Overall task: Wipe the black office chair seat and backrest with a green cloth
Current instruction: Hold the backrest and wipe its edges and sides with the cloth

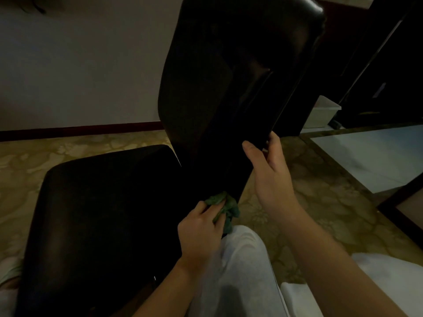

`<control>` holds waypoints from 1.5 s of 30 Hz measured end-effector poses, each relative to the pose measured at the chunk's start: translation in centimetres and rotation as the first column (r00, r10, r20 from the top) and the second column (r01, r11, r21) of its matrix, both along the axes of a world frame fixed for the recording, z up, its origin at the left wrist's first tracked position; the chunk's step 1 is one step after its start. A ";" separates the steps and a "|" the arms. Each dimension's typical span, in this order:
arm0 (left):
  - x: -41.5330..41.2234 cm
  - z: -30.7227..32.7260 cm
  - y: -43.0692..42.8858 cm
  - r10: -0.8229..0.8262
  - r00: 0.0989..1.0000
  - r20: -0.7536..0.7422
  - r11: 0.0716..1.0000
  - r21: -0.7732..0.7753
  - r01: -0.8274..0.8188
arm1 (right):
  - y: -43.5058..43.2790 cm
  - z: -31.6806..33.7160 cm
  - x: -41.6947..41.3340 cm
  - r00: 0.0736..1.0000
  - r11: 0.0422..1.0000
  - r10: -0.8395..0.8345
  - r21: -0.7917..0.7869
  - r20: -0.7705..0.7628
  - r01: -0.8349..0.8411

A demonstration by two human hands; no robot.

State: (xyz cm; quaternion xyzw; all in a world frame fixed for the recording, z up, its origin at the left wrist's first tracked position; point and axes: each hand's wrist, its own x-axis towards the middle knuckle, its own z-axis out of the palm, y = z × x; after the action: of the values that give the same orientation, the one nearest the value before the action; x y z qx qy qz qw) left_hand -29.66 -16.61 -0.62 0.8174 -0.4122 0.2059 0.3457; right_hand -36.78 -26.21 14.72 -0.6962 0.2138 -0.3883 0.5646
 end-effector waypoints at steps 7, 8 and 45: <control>-0.9 2.1 0.3 -0.019 0.981 -0.191 0.984 -0.175 -0.015 | -0.2 -0.6 0.0 1.000 1.000 -0.007 -0.030 -0.021 0.006; -0.9 2.7 0.3 -0.052 0.974 -0.219 0.972 -0.234 -0.001 | -0.2 -0.7 0.0 1.000 0.999 -0.012 -0.035 -0.020 0.011; 1.0 -4.0 0.3 -0.075 0.985 -0.158 0.992 0.087 0.089 | 0.0 -3.8 -0.2 0.972 1.000 -0.010 0.019 -0.234 0.015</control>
State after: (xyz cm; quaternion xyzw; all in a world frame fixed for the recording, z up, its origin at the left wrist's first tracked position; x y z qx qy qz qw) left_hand -28.62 -16.31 -4.61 0.8286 -0.4268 0.1078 0.3459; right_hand -37.01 -26.18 10.91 -0.7297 0.2873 -0.3051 0.5403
